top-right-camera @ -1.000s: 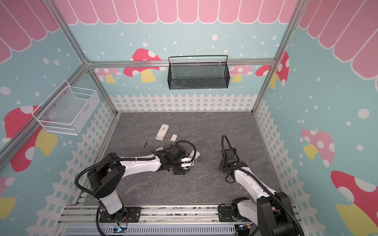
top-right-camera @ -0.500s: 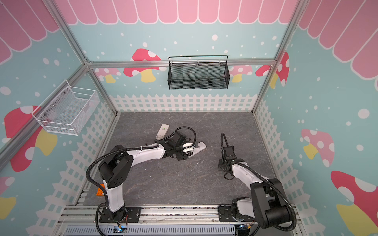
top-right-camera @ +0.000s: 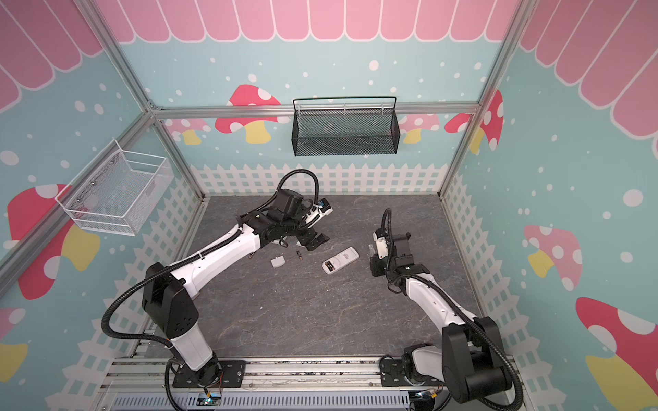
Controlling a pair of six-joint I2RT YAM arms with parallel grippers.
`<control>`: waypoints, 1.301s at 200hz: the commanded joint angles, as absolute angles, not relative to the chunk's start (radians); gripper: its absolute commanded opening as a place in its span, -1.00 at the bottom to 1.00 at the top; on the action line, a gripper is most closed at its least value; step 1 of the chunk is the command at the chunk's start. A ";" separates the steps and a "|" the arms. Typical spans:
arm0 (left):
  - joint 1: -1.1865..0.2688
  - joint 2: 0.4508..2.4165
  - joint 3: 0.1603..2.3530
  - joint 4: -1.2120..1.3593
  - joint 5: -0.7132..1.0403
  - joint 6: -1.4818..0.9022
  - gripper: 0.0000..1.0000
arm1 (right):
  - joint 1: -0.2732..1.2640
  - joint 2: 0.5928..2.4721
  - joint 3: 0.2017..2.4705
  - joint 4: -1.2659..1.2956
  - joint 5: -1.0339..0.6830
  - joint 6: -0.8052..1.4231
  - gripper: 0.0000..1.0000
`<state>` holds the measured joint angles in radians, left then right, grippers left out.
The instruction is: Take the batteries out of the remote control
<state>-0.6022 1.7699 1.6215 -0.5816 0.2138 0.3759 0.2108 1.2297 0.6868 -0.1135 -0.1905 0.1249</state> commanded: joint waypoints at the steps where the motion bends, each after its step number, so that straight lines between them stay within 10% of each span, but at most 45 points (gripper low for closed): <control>1: -0.508 1.786 1.674 -0.661 0.406 0.199 0.93 | 0.223 1.172 0.651 0.028 -0.342 -0.084 -1.00; 106: -0.380 1.861 1.606 -0.401 0.798 -0.355 0.58 | 0.388 1.163 0.594 0.191 -0.065 -0.509 -1.00; 260: -0.477 1.896 1.514 -0.325 0.907 -0.288 -0.06 | 0.463 1.150 0.607 0.230 -0.044 -0.630 -1.00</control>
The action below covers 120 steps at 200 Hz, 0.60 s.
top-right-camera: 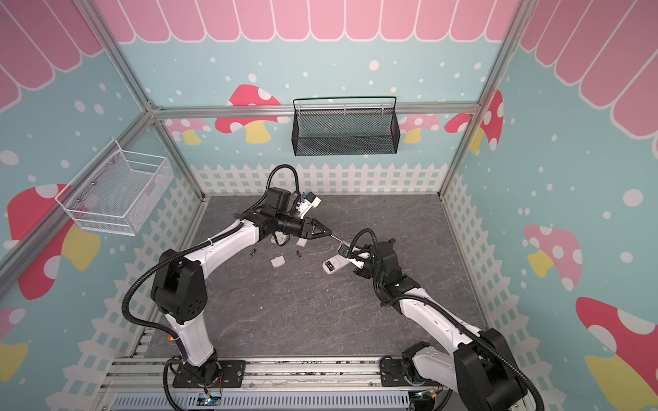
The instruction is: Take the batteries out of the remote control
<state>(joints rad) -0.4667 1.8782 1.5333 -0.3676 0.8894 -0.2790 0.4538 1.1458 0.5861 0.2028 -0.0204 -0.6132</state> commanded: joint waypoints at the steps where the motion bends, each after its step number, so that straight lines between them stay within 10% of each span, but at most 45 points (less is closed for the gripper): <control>1: -0.477 1.896 1.515 -0.324 0.907 -0.288 -0.07 | 0.463 1.150 0.607 0.230 -0.046 -0.630 -1.00; 71: -0.498 1.916 1.533 -0.299 0.907 -0.300 -0.91 | 0.466 1.149 0.595 0.254 -0.033 -0.595 -0.95; 120: -0.490 1.918 1.561 -0.302 0.902 -0.307 -1.00 | 0.456 1.025 0.491 0.345 0.115 -0.369 0.52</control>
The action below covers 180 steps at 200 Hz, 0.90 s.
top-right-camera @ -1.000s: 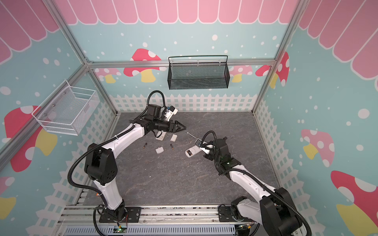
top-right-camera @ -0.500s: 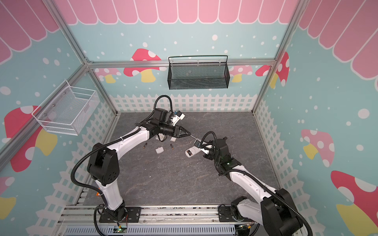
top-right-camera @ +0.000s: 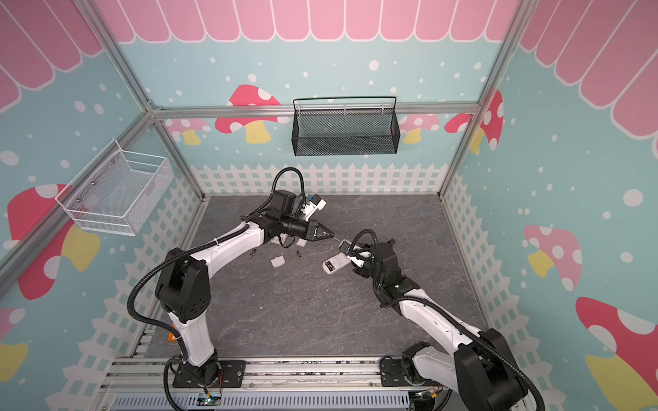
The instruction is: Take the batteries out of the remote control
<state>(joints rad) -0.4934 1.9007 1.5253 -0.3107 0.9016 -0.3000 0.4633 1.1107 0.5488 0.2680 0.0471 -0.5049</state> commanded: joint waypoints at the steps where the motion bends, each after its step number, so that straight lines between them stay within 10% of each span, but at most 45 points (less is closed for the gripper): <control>1: -0.490 1.918 1.561 -0.301 0.902 -0.309 -1.00 | 0.455 1.021 0.488 0.346 0.115 -0.361 0.55; 15: -0.484 1.917 1.571 -0.274 0.908 -0.338 -1.00 | 0.434 0.971 0.457 0.348 0.134 -0.227 0.97; 41: -0.473 1.911 1.577 -0.229 0.922 -0.386 -1.00 | 0.386 0.917 0.452 0.292 0.260 0.128 0.98; 180: -0.389 1.867 1.385 0.404 1.058 -0.884 -1.00 | 0.203 1.243 0.656 0.624 -0.633 0.869 0.99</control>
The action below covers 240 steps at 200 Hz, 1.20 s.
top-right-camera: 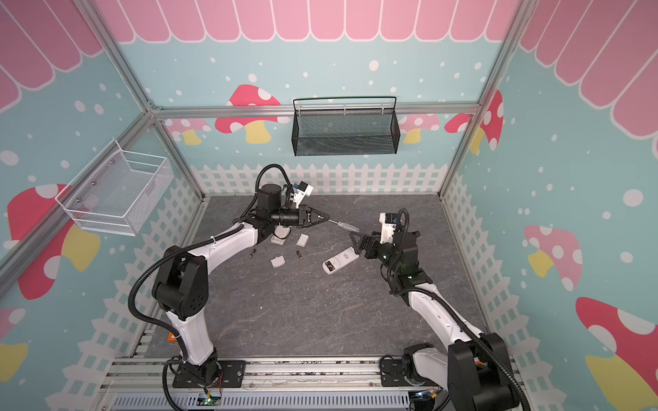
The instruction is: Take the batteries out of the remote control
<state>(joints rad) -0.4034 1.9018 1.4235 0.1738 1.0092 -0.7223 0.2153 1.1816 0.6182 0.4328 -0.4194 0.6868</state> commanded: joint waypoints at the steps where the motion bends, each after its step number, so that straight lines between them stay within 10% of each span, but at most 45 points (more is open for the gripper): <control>1: -0.390 1.867 1.385 0.411 1.058 -0.889 -1.00 | 0.202 1.247 0.657 0.628 -0.636 0.872 0.99; 99: -0.440 1.874 1.362 0.438 1.059 -0.878 -1.00 | 0.192 1.545 0.778 0.984 -0.926 1.081 0.33; 134: -0.448 1.876 1.359 0.431 1.058 -0.870 -1.00 | 0.193 1.568 0.784 0.997 -0.940 1.082 -0.12; 167: -0.448 1.876 1.362 0.402 1.057 -0.844 -1.00 | 0.192 1.574 0.785 0.997 -0.946 1.074 -0.94; 203: -0.443 1.860 1.402 0.168 1.024 -0.669 -0.08 | 0.166 1.522 0.724 0.981 -0.918 1.050 -1.00; 240: -0.452 1.832 1.468 -0.344 0.743 -0.194 0.40 | 0.095 1.361 0.654 0.702 -0.830 0.854 -1.00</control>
<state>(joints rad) -0.4427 1.8832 1.4288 0.0120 0.9451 -0.5385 0.1272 1.4750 0.6773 0.8772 -0.9035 1.0004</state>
